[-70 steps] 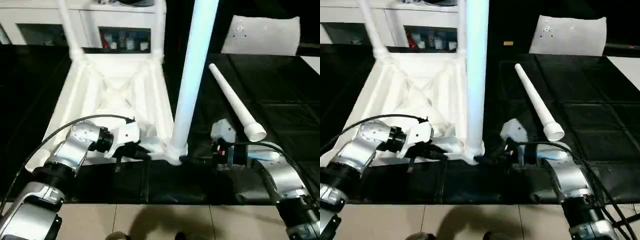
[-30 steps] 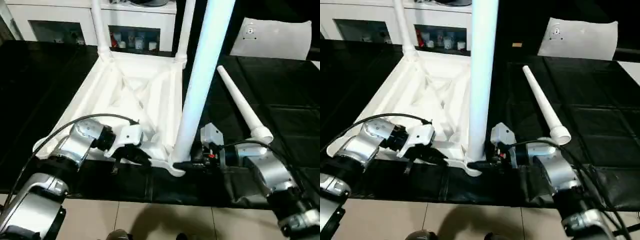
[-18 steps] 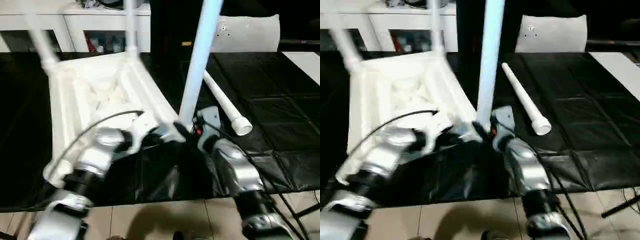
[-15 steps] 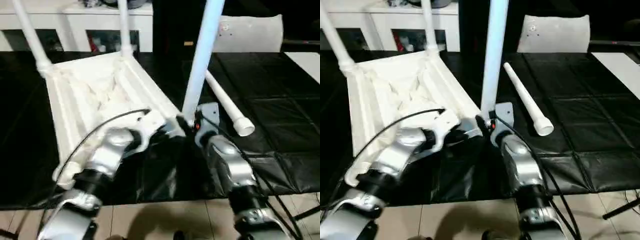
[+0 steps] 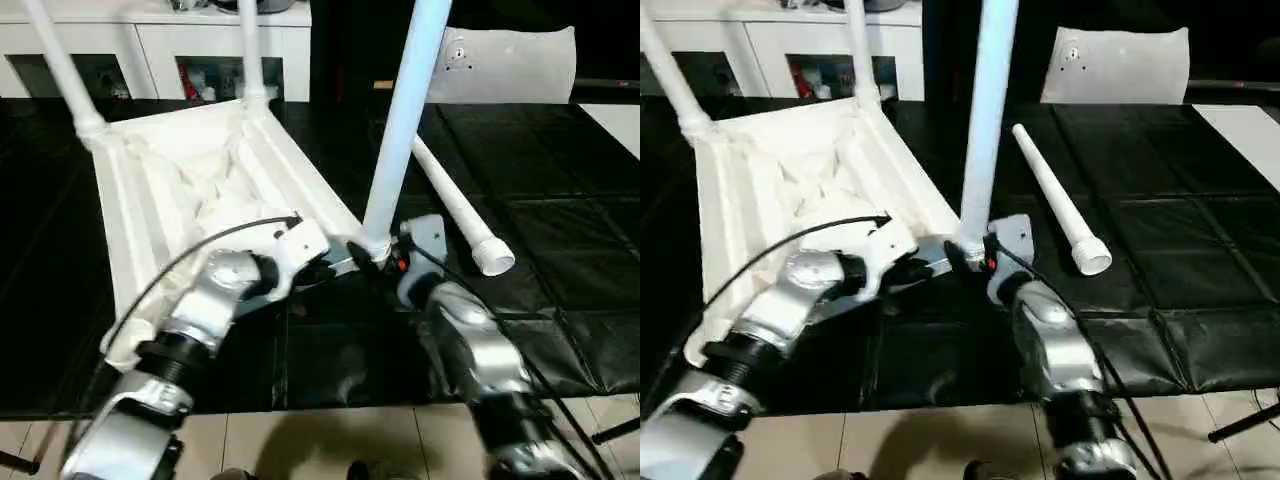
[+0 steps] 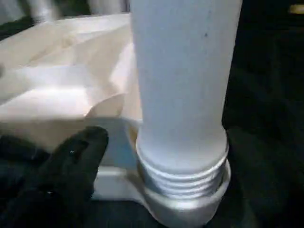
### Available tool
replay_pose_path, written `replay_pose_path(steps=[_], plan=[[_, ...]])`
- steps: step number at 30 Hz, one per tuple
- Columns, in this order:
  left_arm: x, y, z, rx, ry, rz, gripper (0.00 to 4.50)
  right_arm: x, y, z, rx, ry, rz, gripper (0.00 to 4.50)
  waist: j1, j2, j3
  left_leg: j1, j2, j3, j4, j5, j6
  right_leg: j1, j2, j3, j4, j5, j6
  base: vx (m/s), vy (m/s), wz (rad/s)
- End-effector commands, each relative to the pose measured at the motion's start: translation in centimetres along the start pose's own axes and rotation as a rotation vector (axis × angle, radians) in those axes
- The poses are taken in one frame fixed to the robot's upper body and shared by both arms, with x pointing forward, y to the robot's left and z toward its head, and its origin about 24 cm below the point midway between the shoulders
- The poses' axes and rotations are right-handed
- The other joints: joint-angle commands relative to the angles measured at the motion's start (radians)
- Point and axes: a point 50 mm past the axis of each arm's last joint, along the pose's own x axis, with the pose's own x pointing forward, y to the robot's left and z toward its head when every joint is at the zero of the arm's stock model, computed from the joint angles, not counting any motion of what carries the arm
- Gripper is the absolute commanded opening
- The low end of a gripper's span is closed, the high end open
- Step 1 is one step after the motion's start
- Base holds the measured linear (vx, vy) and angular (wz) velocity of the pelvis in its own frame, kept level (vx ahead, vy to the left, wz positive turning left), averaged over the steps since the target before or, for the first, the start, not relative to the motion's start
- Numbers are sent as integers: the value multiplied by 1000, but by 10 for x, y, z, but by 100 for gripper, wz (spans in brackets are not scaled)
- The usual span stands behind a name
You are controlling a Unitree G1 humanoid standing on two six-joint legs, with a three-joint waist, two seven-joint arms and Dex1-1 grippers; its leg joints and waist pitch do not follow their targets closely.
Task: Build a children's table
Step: Rotate leg to tighten
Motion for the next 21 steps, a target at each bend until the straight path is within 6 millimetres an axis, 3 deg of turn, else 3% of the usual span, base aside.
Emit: replay_pose_path(steps=[1,3,6,8,15,16,17,21], plan=[[-3,-3,-3,24,-27,-69,0,-3,10,10,-54,-36,162,447,6,-1,-67,-5,32,-9,-57,-240,61,55,-73,48,-77,-338,-155,0,0,0],[-15,-2,-8,45,-37,-132,0,-15,1,12,-111,-13,248,447,8,1,-71,-7,34,-9,-54,-210,74,60,-74,48,-67,-264,-181,0,0,0],[-22,-2,-11,68,-30,-187,0,-23,-4,12,-148,7,308,447,9,1,-72,-4,35,-6,-51,-205,81,57,-75,48,-65,-253,-209,0,0,0],[-29,-3,-15,98,-15,-253,0,-28,-10,13,-179,42,376,447,9,-3,-73,-3,36,-5,-50,-206,80,57,-75,48,-66,-261,-209,0,0,0],[-42,-4,-20,121,-8,-408,0,-34,-11,14,-242,126,551,447,36,2,-73,6,41,-3,-50,-204,65,54,-75,49,-60,-269,-211,0,0,0],[-43,-5,-21,124,-1,-433,0,-33,-12,14,-252,137,560,447,36,-6,-74,6,41,-2,-49,-203,65,54,-75,48,-59,-265,-213,0,0,0],[-44,-6,-22,128,6,-456,0,-33,-12,13,-263,146,570,447,42,-2,-75,6,42,-2,-49,-194,63,54,-77,49,-56,-255,-217,0,0,0],[-47,-11,-23,171,44,-575,0,-32,-10,13,-314,167,640,447,57,-6,-75,8,42,1,-48,-179,60,54,-76,49,-52,-236,-217,0,0,0]])
